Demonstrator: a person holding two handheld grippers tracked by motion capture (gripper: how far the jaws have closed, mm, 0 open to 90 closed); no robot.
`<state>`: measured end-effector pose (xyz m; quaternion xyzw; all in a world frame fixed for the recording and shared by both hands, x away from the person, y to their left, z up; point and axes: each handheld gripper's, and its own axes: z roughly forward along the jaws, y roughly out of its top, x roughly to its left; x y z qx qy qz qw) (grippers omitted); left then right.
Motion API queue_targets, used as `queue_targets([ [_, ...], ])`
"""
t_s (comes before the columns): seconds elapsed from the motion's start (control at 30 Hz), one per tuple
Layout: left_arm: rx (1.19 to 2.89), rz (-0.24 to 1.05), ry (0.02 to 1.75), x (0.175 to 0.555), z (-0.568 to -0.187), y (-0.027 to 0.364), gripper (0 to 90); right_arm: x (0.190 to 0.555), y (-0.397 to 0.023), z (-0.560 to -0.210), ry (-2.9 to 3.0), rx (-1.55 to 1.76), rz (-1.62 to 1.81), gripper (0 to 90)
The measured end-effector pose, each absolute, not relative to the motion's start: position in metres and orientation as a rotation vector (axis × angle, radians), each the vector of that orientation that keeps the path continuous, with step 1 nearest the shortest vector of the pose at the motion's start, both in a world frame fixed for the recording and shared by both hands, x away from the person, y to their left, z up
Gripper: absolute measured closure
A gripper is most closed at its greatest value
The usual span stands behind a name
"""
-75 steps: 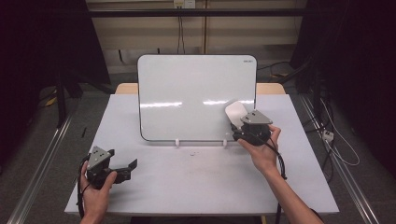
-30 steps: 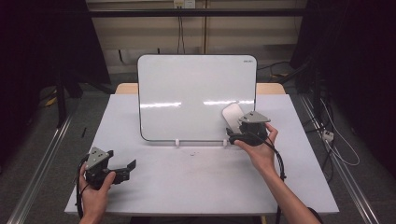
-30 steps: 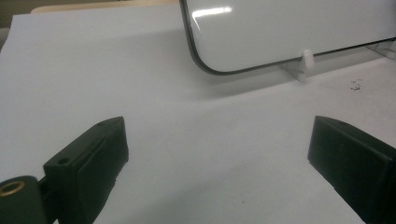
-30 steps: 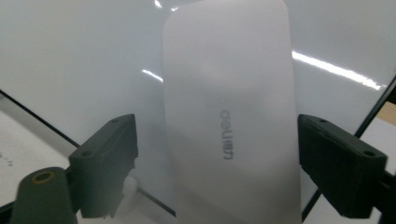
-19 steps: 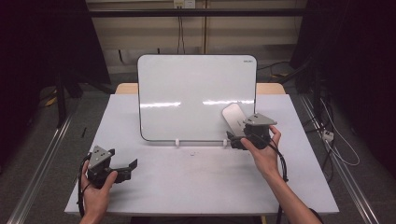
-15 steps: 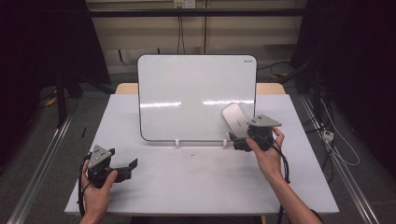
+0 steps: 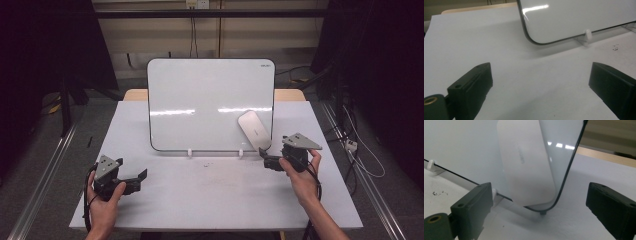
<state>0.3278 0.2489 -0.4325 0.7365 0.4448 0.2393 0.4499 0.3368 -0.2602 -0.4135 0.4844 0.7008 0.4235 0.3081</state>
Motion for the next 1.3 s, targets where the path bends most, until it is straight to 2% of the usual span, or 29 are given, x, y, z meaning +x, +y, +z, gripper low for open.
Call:
queue_targets([
  [0.43,1.797,0.607,1.101,0.328,-0.430,0.252,5.1,0.322,-0.275,-0.426,1.810,1.312,1.112,9.2],
  [0.93,1.800,0.598,1.097,0.333,-0.430,0.247,5.1,0.285,-0.298,-0.447,1.758,1.365,1.127,9.0],
  [1.3,1.802,0.584,1.081,0.332,-0.430,0.245,5.1,0.286,-0.295,-0.451,1.760,1.380,1.095,8.6],
])
